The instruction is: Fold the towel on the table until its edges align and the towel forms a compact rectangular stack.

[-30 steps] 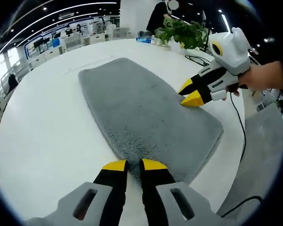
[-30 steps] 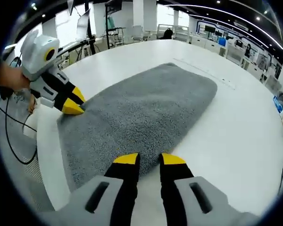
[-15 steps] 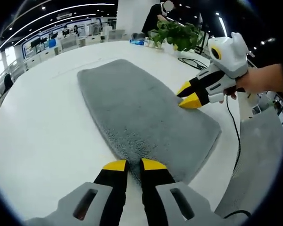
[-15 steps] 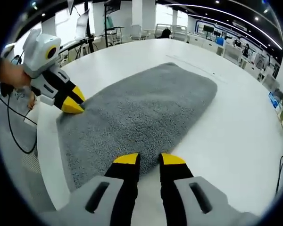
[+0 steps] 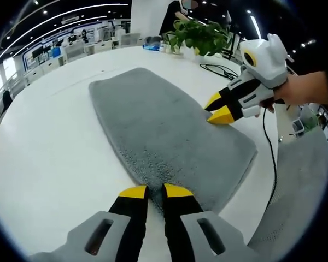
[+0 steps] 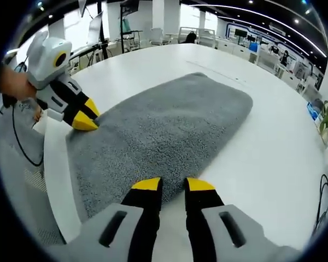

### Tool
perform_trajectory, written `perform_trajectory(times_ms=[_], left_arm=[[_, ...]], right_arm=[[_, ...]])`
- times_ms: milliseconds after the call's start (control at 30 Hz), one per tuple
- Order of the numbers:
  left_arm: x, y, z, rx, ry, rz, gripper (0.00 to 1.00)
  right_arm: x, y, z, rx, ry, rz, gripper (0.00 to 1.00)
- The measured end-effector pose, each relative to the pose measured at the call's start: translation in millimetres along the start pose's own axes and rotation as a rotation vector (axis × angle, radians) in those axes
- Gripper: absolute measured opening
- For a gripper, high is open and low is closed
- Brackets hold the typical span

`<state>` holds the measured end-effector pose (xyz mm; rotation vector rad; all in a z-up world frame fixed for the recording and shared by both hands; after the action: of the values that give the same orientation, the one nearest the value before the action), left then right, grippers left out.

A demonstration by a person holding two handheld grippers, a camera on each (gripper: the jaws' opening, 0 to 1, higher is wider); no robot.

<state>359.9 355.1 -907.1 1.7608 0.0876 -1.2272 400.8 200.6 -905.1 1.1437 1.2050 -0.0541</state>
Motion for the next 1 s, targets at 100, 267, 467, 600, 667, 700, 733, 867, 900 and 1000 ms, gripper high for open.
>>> perform_trajectory(times_ms=[100,267,467,600,667,700,733,867,900,1000], left_arm=[[4,5.0,10.1,-0.010,0.005,0.007,0.11],[8,11.3,21.4,0.006,0.011,0.016,0.11],[9,13.0,20.6,-0.023,0.021,-0.018,0.13],[5,12.0,16.9,-0.029,0.042,-0.033,0.18],[0,13.7,17.7,-0.033,0.043,-0.017,0.21],[-1,13.8,19.3,-0.033,0.037,-0.004,0.23],[-2,11.7,21.1,-0.037,0.034,-0.003,0.24],[-9,6.0,35.2,-0.003,0.017,0.000,0.26],[-10,3.9,36.2,0.006,0.021,-0.006,0.26],[-13,-0.2,38.3,0.012,0.029,-0.018,0.26]], right_arm=[[-6,-6.0,9,-0.007,0.005,-0.003,0.15],[-15,-15.0,15,0.003,0.010,0.015,0.15],[-16,-16.3,18,0.032,0.016,0.026,0.15],[-17,-14.5,16,0.060,0.005,0.039,0.16],[-19,-11.8,16,0.087,0.005,0.062,0.16],[-22,-11.1,15,0.085,0.007,0.071,0.16],[-24,-10.4,14,0.081,0.008,0.078,0.17],[-34,-5.3,7,0.084,0.032,0.112,0.17],[-37,-5.2,3,0.075,0.037,0.118,0.17],[-42,-6.1,-7,0.013,0.061,0.125,0.17]])
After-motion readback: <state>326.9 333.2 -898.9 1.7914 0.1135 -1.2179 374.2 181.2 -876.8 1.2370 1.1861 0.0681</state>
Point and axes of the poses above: the point that each gripper's makers call its tool centre point, and the gripper's own axes: x roughly forward along the fingers, z roughly to its right, y roughly out of its top, the point moved 1 cm from there along -x, roughly backward along the fingers, and after that the axes turned 9 degrees about x, right-handed, at the moved point
